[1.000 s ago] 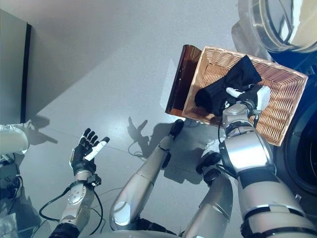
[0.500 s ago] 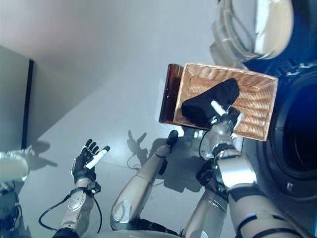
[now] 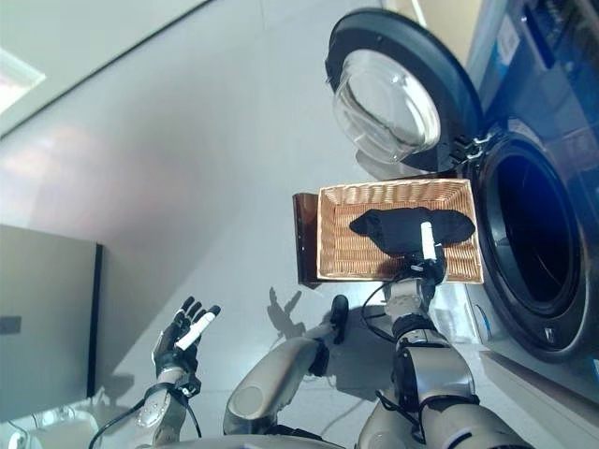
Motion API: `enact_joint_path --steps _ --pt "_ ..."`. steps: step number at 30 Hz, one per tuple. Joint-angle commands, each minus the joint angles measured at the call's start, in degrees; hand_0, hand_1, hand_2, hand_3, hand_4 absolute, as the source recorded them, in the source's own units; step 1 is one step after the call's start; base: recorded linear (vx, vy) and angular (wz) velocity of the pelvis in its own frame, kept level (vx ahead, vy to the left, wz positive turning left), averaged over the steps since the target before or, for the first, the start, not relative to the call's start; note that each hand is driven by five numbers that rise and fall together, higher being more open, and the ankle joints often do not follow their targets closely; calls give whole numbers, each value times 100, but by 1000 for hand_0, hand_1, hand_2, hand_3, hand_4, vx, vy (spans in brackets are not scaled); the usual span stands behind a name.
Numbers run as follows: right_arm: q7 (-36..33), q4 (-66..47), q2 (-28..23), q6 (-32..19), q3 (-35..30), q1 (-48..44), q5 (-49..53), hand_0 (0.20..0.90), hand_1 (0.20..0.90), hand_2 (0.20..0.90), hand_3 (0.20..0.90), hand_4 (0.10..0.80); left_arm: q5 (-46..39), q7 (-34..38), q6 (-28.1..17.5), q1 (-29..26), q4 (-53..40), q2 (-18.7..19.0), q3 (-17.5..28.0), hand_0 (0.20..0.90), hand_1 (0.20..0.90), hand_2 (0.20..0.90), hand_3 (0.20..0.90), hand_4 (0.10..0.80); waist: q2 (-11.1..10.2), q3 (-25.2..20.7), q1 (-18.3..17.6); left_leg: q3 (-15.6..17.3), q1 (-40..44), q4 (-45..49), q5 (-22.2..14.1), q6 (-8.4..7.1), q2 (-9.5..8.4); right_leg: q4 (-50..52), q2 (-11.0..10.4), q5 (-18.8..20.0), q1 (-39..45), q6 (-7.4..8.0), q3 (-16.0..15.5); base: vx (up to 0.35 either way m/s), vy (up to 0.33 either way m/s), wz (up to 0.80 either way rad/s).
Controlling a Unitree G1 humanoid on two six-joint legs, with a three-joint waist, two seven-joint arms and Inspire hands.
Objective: Pick up the clothes and place them into the washing machine
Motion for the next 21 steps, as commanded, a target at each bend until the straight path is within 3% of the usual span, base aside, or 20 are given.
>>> enact_joint_path --steps 1,12,18,21 --pt "506 -710 78 -423 -278 158 311 200 200 200 200 300 -160 -72 -291 212 126 150 -86 900 900 900 900 800 62 -396 48 -155 -269 212 -404 -175 -176 -773 152 6 511 -34 -110 47 -4 -2" --pt "390 -1095 6 -762 -569 283 304 200 200 200 200 300 -10 -21 -347 294 141 73 -178 900 900 900 900 800 223 -538 -73 -171 -203 170 -455 -140 -246 -725 86 -37 514 -33 -64 11 10 -3" --pt "12 -1380 -823 -1098 -971 -313 142 200 200 200 200 300 41 21 -402 256 102 153 -228 900 900 900 900 800 358 -589 -57 -168 -205 147 -495 -151 -306 -786 16 -23 474 -7 -6 9 9 1" --pt "-466 -1195 -1929 -1163 -953 -1093 -209 200 200 200 200 300 91 54 -403 264 120 303 -324 900 900 900 900 800 475 -692 -34 -128 -197 167 -536 -159 -367 -766 -59 -5 432 16 95 48 39 7"
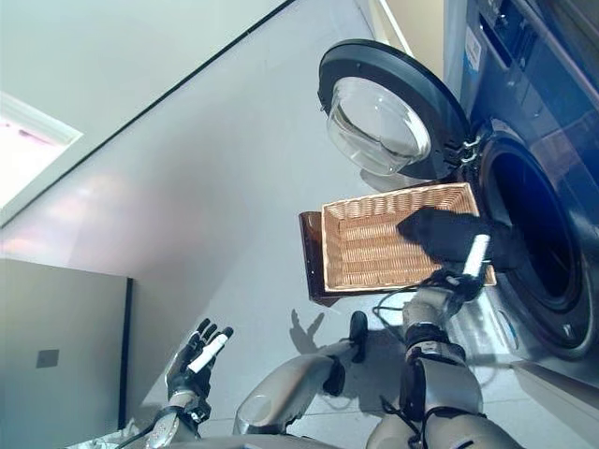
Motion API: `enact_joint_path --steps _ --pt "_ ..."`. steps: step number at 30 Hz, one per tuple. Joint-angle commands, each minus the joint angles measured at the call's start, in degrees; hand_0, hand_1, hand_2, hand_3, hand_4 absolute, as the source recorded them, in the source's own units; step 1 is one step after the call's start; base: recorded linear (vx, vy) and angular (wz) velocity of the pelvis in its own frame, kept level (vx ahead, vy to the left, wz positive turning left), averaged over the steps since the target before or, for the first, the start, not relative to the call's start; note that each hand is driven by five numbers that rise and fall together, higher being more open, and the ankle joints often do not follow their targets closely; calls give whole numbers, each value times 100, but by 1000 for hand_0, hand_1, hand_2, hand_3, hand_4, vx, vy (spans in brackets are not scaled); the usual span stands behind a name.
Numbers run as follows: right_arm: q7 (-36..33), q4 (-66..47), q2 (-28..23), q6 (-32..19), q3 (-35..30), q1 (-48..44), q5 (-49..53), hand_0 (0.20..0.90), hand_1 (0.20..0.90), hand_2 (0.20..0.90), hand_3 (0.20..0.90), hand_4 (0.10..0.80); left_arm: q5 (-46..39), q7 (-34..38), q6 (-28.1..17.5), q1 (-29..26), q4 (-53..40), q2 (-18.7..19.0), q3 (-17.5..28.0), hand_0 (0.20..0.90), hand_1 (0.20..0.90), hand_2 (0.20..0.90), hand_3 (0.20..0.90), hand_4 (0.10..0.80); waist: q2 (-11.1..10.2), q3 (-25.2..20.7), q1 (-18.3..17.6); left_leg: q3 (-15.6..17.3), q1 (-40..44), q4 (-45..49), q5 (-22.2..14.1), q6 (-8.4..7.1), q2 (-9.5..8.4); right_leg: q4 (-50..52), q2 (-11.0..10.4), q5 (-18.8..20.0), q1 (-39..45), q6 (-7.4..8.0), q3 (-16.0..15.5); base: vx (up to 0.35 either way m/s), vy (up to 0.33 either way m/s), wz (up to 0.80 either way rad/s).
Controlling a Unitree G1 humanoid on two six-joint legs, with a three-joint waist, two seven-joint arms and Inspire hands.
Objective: Pick up the clothes and place them into the washing machine
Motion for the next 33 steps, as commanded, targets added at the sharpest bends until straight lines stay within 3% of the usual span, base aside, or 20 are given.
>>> enact_joint_path --steps 1,4,5,6,7,8,12,23,28,31,33 --pt "-128 -329 -1208 -530 289 -1148 -731 200 200 200 200 300 42 161 -417 -231 115 417 -84 900 900 900 900 800 25 -215 64 -71 -274 473 -530 -186 -184 -819 86 50 565 -65 -44 20 36 1" --pt "-649 -397 -2432 -582 681 -2182 -1079 200 200 200 200 300 -59 228 -459 -122 -30 607 -42 900 900 900 900 800 191 -381 130 1 -267 413 -570 -181 -277 -821 -43 84 464 -20 49 42 83 2" --pt "-675 -381 -2454 -577 715 -2227 -1096 200 200 200 200 300 -64 229 -456 -127 -40 588 -47 900 900 900 900 800 208 -378 134 7 -274 408 -568 -179 -278 -818 -44 85 451 -17 56 44 112 -4" --pt "-952 -493 -2855 -585 961 -2596 -1381 200 200 200 200 300 -121 315 -500 -103 -94 664 -1 900 900 900 900 800 266 -436 131 44 -287 392 -573 -179 -317 -789 -92 93 387 -7 109 25 83 -7" --pt "-1133 -479 -2868 -552 1083 -2679 -1559 831 831 831 831 751 -139 361 -514 -111 -84 645 -7 900 900 900 900 800 303 -441 130 61 -297 388 -575 -176 -331 -777 -106 96 350 -4 152 24 82 -8" --pt "-1183 -495 -2861 -548 1102 -2698 -1601 900 900 900 900 800 -138 363 -516 -112 -83 632 -5 900 900 900 900 800 309 -440 131 69 -303 387 -575 -174 -331 -773 -105 97 339 -2 161 18 75 -11" --pt "-1354 -229 -2753 -145 1396 -2776 -2133 900 900 900 900 800 -245 499 -540 -145 -53 521 66 900 900 900 900 800 389 -382 84 183 -394 486 -624 -144 -371 -643 -145 91 169 -10 300 -6 44 -21" --pt "-966 438 -2253 99 1180 -2145 -2071 900 900 900 900 800 -125 445 -593 -182 -69 400 220 900 900 900 900 800 432 -263 116 169 -544 646 -632 -139 -395 -502 -193 61 92 -57 276 -8 5 0" --pt "-841 742 -1918 268 1148 -1756 -2126 900 900 900 900 800 -31 509 -605 -314 13 432 329 900 900 900 900 800 213 -206 124 140 -585 737 -651 -146 -351 -509 -153 68 168 -78 217 3 -15 4" --pt "-684 1120 -1381 505 1285 -1430 -2271 900 900 900 900 800 174 554 -587 -393 132 461 339 900 900 900 900 800 -46 -124 142 104 -598 778 -672 -145 -286 -550 -72 94 241 -110 159 -1 -42 1" --pt "-763 1320 -1323 559 1339 -1390 -2407 900 900 900 900 800 282 602 -564 -429 139 521 360 900 900 900 900 800 -134 -106 142 95 -610 799 -673 -147 -264 -565 -52 104 261 -125 141 -16 -67 12"
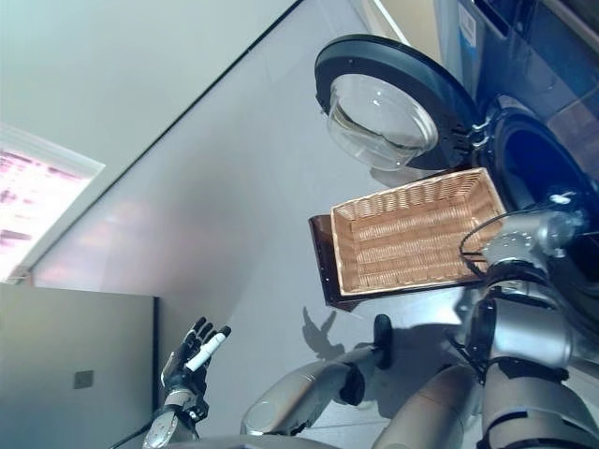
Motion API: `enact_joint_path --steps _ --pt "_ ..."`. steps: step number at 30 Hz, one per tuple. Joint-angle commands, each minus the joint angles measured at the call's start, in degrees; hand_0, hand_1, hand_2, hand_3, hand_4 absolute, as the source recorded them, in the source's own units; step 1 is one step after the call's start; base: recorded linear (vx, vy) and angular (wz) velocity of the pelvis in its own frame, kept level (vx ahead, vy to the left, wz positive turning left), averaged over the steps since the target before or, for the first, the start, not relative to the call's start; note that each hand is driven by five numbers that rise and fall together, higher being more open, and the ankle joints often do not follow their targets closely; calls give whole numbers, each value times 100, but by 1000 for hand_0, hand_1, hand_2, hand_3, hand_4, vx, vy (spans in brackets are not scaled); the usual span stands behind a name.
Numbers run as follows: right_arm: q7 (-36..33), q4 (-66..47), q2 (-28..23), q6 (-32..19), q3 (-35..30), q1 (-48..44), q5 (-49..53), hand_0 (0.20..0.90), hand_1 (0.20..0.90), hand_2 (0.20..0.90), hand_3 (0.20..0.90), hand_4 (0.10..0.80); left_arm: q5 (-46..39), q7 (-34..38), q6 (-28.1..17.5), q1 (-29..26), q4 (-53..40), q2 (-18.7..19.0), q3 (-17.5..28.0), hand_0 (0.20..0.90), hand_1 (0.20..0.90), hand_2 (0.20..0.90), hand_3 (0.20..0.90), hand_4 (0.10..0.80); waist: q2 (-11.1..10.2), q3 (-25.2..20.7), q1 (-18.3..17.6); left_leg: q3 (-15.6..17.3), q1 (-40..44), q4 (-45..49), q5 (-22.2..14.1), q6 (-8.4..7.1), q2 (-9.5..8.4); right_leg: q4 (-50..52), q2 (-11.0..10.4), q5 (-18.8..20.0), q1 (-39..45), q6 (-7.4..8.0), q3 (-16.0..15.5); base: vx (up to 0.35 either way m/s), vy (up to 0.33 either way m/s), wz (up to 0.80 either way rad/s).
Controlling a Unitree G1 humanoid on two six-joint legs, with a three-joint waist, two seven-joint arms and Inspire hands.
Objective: Pick up the clothes and place them into the washing machine
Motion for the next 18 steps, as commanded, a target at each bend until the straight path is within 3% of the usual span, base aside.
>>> enact_joint_path --steps 1,12,18 --pt "316 69 627 97 378 205 -483 900 900 900 900 800 316 296 -445 -342 201 387 469 900 900 900 900 800 -202 -52 268 -107 -444 827 -788 -395 80 -736 223 77 687 -414 -243 -22 -47 16" --pt "512 179 2006 131 771 636 -387 900 900 900 900 800 577 314 -310 -407 346 524 546 900 900 900 900 800 -793 197 421 -328 -598 1094 -803 -422 200 -618 349 -1 817 -523 -558 -20 -59 14" --pt "715 -309 2632 44 1056 1205 -289 900 900 900 900 800 617 422 -236 -583 785 578 736 900 900 900 900 800 -1246 181 478 -471 -370 970 -749 -487 307 -778 498 -5 1141 -546 -783 23 -59 14"
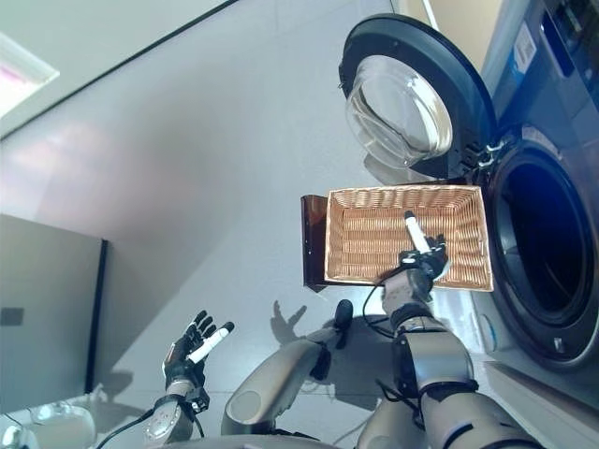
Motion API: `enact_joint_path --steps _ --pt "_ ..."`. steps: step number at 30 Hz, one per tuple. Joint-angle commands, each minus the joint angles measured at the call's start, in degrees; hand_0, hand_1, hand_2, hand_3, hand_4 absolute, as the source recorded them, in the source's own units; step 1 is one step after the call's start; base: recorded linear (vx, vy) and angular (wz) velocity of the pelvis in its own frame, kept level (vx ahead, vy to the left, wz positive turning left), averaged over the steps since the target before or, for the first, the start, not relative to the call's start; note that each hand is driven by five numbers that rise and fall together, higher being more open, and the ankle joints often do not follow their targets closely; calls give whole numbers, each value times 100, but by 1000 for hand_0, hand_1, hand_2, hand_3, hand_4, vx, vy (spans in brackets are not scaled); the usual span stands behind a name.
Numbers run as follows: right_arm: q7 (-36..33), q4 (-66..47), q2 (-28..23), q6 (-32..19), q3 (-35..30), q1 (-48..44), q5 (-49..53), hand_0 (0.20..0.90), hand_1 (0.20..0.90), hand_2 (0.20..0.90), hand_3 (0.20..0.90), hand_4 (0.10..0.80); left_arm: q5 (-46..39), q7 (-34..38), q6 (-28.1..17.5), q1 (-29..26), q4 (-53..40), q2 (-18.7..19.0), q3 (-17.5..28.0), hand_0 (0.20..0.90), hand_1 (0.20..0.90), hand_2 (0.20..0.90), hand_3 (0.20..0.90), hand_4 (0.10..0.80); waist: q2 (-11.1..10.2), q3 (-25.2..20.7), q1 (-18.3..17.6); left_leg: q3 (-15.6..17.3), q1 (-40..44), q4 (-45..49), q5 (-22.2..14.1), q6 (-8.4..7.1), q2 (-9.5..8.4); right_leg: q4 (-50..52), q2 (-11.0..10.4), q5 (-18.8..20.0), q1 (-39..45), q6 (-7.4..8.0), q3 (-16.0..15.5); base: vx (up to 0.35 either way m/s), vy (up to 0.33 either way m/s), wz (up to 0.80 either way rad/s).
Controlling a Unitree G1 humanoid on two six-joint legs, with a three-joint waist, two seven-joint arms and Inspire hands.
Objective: Pick up the clothes and place them into the washing machine
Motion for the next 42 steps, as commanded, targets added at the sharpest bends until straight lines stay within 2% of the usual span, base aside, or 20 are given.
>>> enact_joint_path --steps 1,2,4,7,8,9,10,11,14,19,22,25,26,29,36,42 --pt "227 -520 166 -329 169 281 -170 900 900 900 900 800 103 161 -238 -175 260 533 336 900 900 900 900 800 -290 -164 147 137 -63 343 -616 -261 34 -877 234 143 832 -274 -263 33 -28 12" --pt "218 -532 173 -328 173 294 -177 900 900 900 900 800 102 158 -239 -166 260 534 337 900 900 900 900 800 -287 -162 139 132 -46 331 -612 -262 35 -892 237 148 853 -274 -269 40 -24 9" --pt "265 -682 252 -245 324 669 -411 900 900 900 900 800 77 96 -190 -138 445 506 373 900 900 900 900 800 -434 -263 97 111 149 204 -596 -279 84 -1073 311 172 1064 -263 -307 86 -54 -2" --pt "319 -1008 328 35 694 1569 -1333 900 900 900 900 800 188 -17 -118 -47 676 443 413 900 900 900 900 800 -703 -516 -61 150 547 -37 -538 -328 246 -1501 452 248 1462 -225 -409 98 -87 -1" --pt "312 -1017 331 37 696 1579 -1338 900 900 900 900 800 189 -16 -119 -40 675 442 413 900 900 900 900 800 -699 -515 -66 146 560 -45 -535 -329 248 -1516 456 254 1480 -226 -415 78 -102 -15" --pt "442 -1079 290 165 803 2021 -1688 900 900 900 900 800 261 -62 -71 -22 975 404 447 900 900 900 900 800 -838 -688 -169 199 750 -144 -522 -351 334 -1740 540 312 1655 -204 -400 54 -65 -31" --pt "440 -1084 291 166 804 2027 -1690 900 900 900 900 800 260 -65 -74 -20 978 405 446 900 900 900 900 800 -836 -687 -170 198 758 -149 -520 -351 335 -1749 543 316 1665 -205 -402 76 -133 -26" --pt "462 -1037 213 348 929 2389 -2387 900 900 900 900 800 432 -120 25 -58 1473 348 466 900 900 900 900 800 -957 -848 -293 297 963 -295 -517 -362 413 -1986 639 413 1816 -183 -337 47 -100 -42" --pt "425 -912 78 489 815 3048 -3184 900 900 900 900 800 827 -98 137 -97 2003 332 474 900 900 900 900 800 -1089 -1148 -515 453 1235 -529 -483 -396 505 -2433 742 612 2086 -116 -276 39 -114 -46" --pt "565 -643 -92 685 610 3900 -4064 900 900 900 900 800 1467 -106 283 -74 2558 255 406 900 900 900 900 800 -1139 -1599 -756 622 1629 -769 -470 -442 536 -2935 762 900 2434 -20 -146 33 -73 -32" --pt "584 -304 -147 842 823 4228 -4951 900 900 900 900 800 1764 -88 384 -81 2962 210 410 900 900 900 900 800 -1148 -1810 -809 687 1858 -932 -446 -463 515 -3194 731 1044 2638 23 -109 10 -67 -12" --pt "608 -186 -175 902 949 4385 -5392 900 900 900 900 800 1856 -103 390 -120 3088 215 395 900 900 900 900 800 -1151 -1897 -851 697 1938 -972 -436 -469 500 -3253 724 1083 2706 30 -97 -16 -66 -11" --pt "623 -138 -226 962 1148 4530 -5917 900 900 900 900 800 1959 -87 380 -153 3077 257 407 900 900 900 900 800 -1172 -1967 -883 718 2008 -1001 -415 -468 495 -3212 716 1077 2753 31 -107 -30 -68 -12" --pt "686 15 -265 1034 1225 4702 -6299 900 900 900 900 800 2097 -156 411 -165 3104 254 364 900 900 900 900 800 -1177 -2090 -953 683 2119 -1113 -389 -460 483 -3186 722 1058 2827 33 -145 -28 -50 1" --pt "712 447 -291 1151 956 4755 -6291 900 900 900 900 800 2201 -263 548 -229 3225 231 437 900 900 900 900 800 -1190 -2241 -1092 642 2279 -1137 -378 -471 516 -3127 748 985 2963 7 -214 -41 -44 18" --pt "736 384 -284 1159 924 4667 -6174 900 900 900 900 800 2211 -339 618 -233 3275 287 482 900 900 900 900 800 -1241 -2291 -1106 642 2369 -1110 -401 -474 573 -3115 795 939 3049 -19 -207 -12 -46 2"
